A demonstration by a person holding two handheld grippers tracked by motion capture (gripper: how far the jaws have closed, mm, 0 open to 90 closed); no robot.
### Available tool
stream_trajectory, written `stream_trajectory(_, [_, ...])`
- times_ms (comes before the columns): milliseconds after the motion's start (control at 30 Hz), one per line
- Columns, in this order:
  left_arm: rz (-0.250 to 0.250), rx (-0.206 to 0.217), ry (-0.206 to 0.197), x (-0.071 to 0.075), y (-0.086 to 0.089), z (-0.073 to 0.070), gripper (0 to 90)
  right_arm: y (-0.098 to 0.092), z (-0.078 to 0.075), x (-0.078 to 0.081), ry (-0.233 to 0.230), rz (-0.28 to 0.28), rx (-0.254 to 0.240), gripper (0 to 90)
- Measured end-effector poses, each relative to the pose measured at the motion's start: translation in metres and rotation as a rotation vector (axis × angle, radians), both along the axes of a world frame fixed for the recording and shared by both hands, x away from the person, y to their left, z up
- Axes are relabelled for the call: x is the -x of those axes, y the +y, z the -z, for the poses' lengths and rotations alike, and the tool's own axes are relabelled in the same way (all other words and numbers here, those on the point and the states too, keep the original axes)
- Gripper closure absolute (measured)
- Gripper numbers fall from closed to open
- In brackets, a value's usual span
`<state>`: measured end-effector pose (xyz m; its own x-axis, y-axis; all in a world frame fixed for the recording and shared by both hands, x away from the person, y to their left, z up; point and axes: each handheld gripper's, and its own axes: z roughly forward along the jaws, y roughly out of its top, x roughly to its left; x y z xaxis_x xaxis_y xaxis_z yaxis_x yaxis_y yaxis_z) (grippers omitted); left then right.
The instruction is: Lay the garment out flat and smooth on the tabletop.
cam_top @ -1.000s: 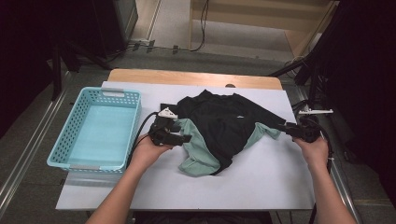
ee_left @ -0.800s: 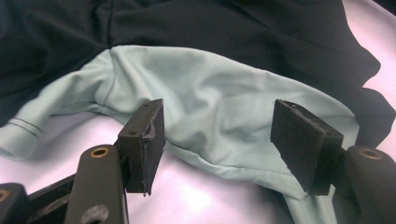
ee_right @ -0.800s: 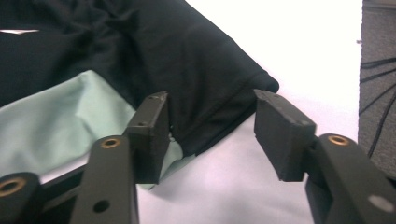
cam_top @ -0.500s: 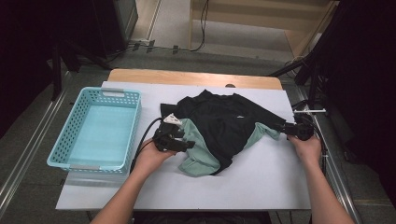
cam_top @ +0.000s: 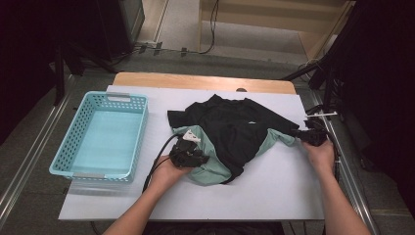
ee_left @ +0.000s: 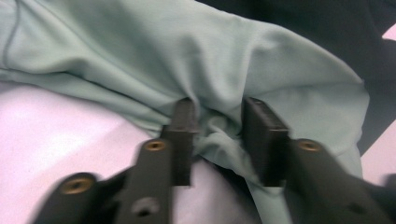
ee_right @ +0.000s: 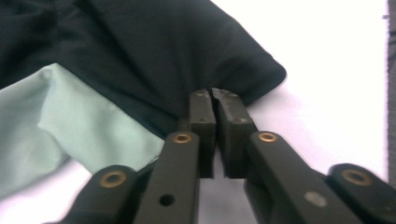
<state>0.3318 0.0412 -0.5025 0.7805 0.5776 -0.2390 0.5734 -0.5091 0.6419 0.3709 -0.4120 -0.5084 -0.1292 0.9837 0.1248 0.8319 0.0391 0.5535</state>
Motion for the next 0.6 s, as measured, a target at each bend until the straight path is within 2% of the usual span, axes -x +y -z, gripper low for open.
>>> stream_trajectory(33, [-0.002, 0.016, 0.017, -0.001, 0.0, 0.001, 73.3, 0.003, -0.001, -0.001, -0.01, 0.006, 0.046, 85.3])
stream_trajectory(67, [-0.009, 0.03, 0.033, -0.002, 0.0, 0.001, 75.2, 0.003, -0.002, -0.002, -0.023, 0.005, 0.066, 85.5])
stream_trajectory(167, [0.012, 0.026, 0.042, 0.001, -0.003, 0.001, 79.0, 0.002, -0.001, -0.006, -0.014, 0.02, 0.042, 85.6])
stream_trajectory(300, [0.02, 0.058, 0.063, 0.005, -0.01, 0.002, 80.0, -0.008, -0.004, -0.007, -0.028, 0.053, 0.002, 85.5])
stream_trajectory(500, [0.035, 0.062, 0.062, 0.012, -0.02, 0.002, 80.2, -0.02, -0.01, -0.007, -0.056, 0.078, -0.014, 85.6])
stream_trajectory(600, [0.046, 0.078, 0.071, 0.015, -0.025, 0.002, 80.2, -0.026, -0.011, -0.006, -0.058, 0.097, -0.027, 85.5])
